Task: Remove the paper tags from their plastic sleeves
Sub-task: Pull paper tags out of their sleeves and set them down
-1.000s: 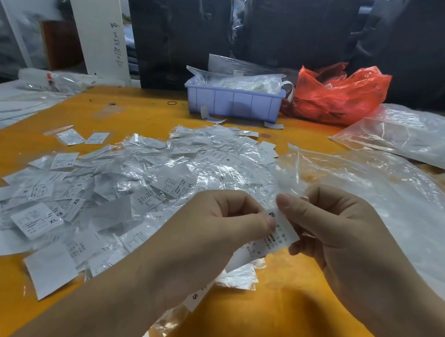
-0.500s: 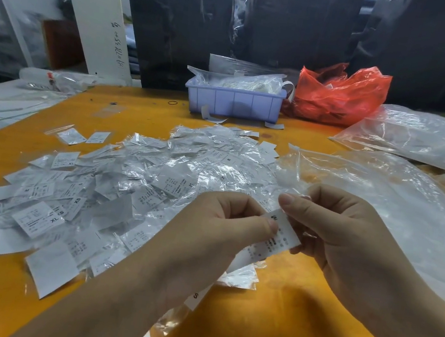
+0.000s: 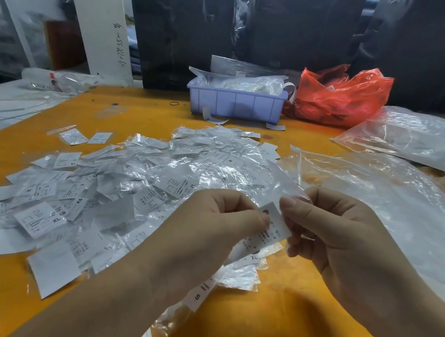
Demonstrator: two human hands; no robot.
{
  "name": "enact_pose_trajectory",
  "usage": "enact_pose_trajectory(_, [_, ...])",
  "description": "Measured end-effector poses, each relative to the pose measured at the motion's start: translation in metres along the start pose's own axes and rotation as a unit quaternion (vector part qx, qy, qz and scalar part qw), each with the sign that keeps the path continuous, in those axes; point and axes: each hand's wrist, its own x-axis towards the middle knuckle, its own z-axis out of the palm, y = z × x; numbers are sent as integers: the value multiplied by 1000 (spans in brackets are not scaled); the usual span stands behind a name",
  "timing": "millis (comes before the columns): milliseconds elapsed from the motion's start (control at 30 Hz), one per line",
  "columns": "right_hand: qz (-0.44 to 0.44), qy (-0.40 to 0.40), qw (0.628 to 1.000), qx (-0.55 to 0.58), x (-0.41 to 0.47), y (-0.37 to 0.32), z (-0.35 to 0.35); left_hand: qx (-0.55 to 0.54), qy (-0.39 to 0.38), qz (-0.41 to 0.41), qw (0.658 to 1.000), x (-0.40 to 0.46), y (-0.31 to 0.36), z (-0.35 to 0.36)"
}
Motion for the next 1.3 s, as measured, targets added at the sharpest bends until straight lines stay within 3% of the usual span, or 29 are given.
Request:
enact_pose_trajectory(133, [-5, 7, 1000, -9, 0, 0, -1, -17, -39, -11, 999, -3, 2, 4])
enact_pose_trajectory(433, [12, -10, 1000, -8, 0, 0, 0, 4, -9, 4, 1000, -2, 2, 0])
enact_pose_trajectory(933, [18, -5, 1000, -6, -2, -2, 2, 3, -44, -42, 998, -4, 4, 4])
enact_pose_trajectory(1300, [22, 0, 1000, -10, -1, -2, 2, 16, -36, -8, 999, -2, 4, 3])
